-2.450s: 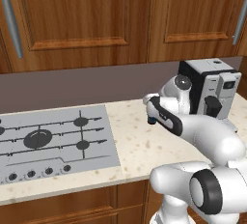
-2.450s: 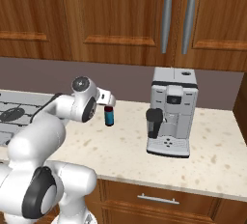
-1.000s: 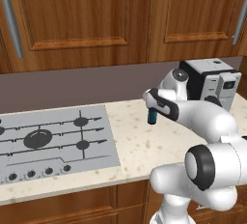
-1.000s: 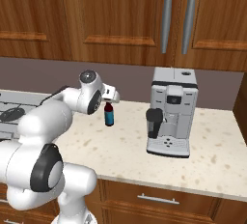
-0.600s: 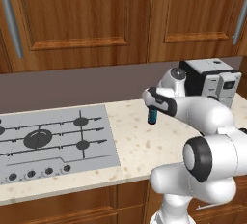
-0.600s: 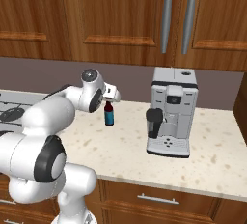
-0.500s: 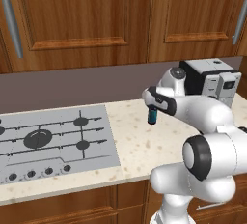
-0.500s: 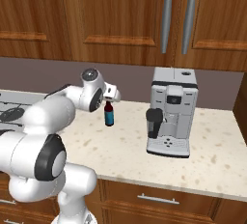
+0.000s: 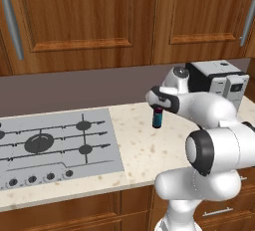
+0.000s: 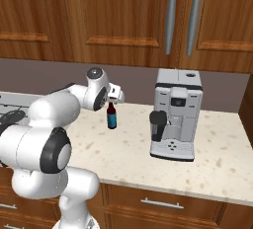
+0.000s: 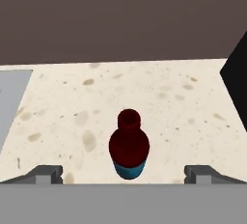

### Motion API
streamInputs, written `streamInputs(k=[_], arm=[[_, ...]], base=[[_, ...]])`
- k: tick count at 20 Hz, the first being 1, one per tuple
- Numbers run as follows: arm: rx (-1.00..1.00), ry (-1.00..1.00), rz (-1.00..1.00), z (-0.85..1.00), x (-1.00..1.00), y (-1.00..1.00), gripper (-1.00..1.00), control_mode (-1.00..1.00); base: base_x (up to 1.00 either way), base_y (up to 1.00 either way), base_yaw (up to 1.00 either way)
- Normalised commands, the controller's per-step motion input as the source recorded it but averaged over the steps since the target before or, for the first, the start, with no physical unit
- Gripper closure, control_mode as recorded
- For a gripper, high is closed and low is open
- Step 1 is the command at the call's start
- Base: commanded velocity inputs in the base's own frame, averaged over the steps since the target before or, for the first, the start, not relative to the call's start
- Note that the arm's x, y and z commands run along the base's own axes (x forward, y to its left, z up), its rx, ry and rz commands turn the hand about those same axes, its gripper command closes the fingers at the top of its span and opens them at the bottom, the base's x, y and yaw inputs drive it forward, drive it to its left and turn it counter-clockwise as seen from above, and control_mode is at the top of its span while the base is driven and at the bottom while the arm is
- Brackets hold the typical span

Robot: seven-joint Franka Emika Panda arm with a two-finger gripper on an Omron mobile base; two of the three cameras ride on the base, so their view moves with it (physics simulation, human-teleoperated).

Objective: Move the drinks to the dining counter.

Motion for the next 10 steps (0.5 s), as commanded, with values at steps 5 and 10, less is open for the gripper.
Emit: streamInputs(k=[5, 10], arm=[[0.00, 0.03, 0.00, -0.18, 0.12, 0.00, -1.00, -1.00], [0.00, 0.00, 0.00, -0.23, 0.05, 0.00, -1.00, -1.00]], base=[[0.00, 0.00, 0.00], [0.00, 0.00, 0.00]])
